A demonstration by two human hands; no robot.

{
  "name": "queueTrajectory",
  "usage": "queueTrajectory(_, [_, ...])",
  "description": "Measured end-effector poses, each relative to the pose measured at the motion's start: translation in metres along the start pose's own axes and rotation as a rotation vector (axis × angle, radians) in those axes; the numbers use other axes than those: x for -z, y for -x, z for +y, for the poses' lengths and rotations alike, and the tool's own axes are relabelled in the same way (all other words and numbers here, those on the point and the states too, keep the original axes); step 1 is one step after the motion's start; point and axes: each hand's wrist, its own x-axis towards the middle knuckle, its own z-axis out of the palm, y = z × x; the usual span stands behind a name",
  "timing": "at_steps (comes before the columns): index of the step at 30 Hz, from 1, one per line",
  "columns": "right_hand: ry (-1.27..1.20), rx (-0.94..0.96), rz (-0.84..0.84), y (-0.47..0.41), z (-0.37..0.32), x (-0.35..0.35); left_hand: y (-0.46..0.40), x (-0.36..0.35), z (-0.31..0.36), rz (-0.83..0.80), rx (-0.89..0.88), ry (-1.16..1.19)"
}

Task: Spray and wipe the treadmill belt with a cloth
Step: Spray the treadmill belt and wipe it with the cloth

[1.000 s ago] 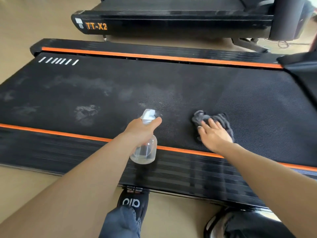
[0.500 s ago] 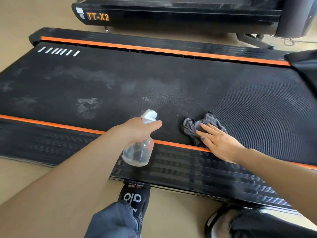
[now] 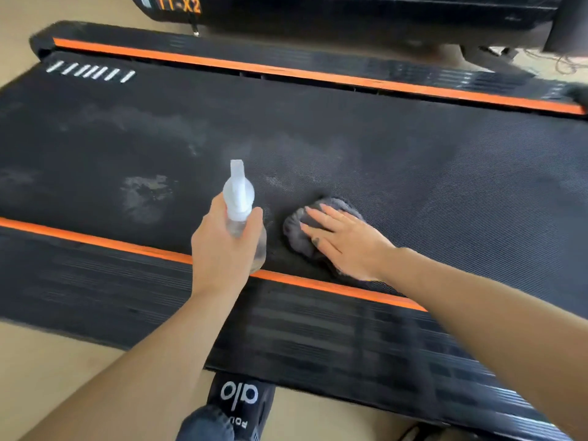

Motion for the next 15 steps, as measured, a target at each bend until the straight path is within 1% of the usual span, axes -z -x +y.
queueTrajectory(2, [-0.024, -0.115, 0.052, -0.046, 0.007, 0.001, -0.009, -0.012, -0.005, 0.049, -0.026, -0.027])
queueTrajectory(4, [-0.014, -0.241, 0.088, -0.094, 0.02, 0.006, -0.015, -0.019, -0.008, 0.109, -0.015, -0.01])
queueTrajectory(7, [-0.016, -0.318, 0.078, -0.136, 0.037, 0.019, -0.019, -0.024, -0.01, 0.132, -0.008, 0.034])
queueTrajectory(10, [0.0, -0.27, 0.05, -0.122, 0.027, 0.015, -0.017, -0.021, -0.007, 0.123, -0.012, 0.02])
queueTrajectory(15, [0.098, 0.004, 0.052, -0.001, 0.0, -0.01, -0.017, -0.022, -0.008, 0.099, -0.026, 0.021])
